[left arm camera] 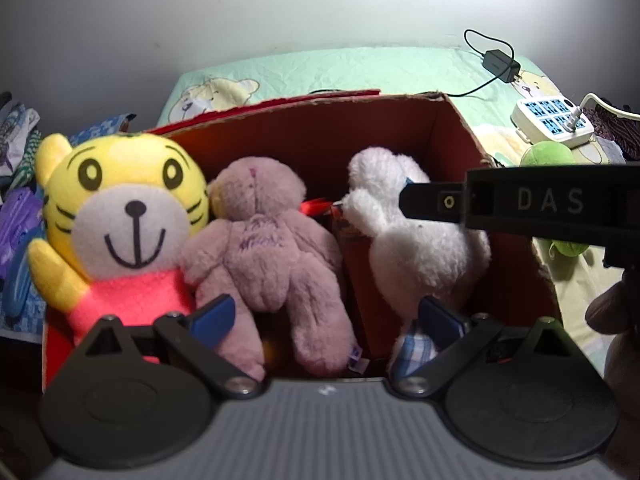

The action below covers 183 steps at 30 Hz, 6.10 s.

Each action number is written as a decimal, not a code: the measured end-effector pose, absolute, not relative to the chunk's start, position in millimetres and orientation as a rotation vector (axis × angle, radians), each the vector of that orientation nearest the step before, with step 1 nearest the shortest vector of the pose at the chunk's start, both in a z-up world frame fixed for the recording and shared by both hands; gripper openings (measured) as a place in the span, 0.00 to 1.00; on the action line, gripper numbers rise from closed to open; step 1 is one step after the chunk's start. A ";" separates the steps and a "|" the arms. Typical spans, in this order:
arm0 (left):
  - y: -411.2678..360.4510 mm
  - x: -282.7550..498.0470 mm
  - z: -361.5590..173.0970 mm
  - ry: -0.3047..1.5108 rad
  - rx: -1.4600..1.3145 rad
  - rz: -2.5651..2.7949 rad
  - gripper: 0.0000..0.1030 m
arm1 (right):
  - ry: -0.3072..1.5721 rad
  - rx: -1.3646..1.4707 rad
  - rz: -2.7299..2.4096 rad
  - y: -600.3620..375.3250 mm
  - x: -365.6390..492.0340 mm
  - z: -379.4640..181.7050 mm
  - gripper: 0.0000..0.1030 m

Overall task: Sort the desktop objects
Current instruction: 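Lower the white bunny into the red box beside the pink bear, then open both tools and withdraw them from the white bunny, then move both tools to the green bean plush and close them on it, then lift the green bean plush with both tools, then carry the green bean plush with both tools over the red box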

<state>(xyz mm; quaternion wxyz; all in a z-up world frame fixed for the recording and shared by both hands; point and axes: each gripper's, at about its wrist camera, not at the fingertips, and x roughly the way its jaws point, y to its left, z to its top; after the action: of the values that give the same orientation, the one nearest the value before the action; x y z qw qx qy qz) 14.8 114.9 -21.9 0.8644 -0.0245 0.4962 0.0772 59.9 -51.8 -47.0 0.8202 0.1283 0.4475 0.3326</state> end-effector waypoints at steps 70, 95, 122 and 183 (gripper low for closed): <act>32.8 -28.7 17.2 0.967 -0.083 0.270 0.96 | 0.881 0.278 0.731 -170.2 22.0 -36.4 0.37; -98.3 73.0 -28.0 0.896 -0.104 -0.087 0.95 | 0.987 0.526 0.506 -325.2 114.4 -100.4 0.42; -82.7 154.3 -95.0 1.050 -0.194 -0.105 0.79 | 1.119 0.713 0.747 -274.5 189.4 -156.8 0.70; -47.6 -36.0 -20.7 0.901 -0.140 -0.308 0.74 | 1.027 0.509 0.857 -254.4 1.9 -68.7 0.54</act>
<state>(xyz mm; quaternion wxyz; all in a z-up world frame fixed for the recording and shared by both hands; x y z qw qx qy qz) -36.0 -47.6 -20.7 0.8864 -0.0672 0.4333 -0.1483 1.9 -254.4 -68.7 0.7548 0.2333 0.4707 0.3928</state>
